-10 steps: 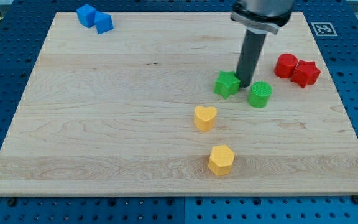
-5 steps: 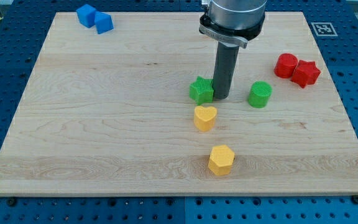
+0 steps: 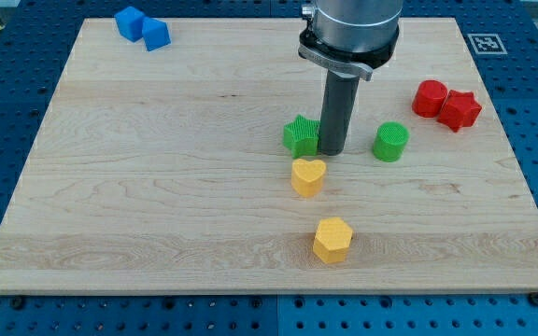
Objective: Place the green star vertically below the blue triangle
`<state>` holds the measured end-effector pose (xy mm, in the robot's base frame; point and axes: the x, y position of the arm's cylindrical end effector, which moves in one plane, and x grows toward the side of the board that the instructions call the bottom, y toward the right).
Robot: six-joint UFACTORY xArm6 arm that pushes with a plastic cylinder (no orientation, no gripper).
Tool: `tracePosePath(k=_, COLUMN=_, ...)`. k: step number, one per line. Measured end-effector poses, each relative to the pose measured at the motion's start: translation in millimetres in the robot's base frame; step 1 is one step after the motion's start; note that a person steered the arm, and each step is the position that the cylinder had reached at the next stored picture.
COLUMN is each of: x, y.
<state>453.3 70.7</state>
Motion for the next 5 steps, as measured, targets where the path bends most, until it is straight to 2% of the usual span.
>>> tracePosePath(k=1, x=-2, y=-1)
tracePosePath(k=2, x=-21, y=-21)
tracePosePath(k=3, x=-20, y=-39)
tracePosePath(k=4, x=3, y=-40)
tracePosePath(k=5, x=1, y=-54)
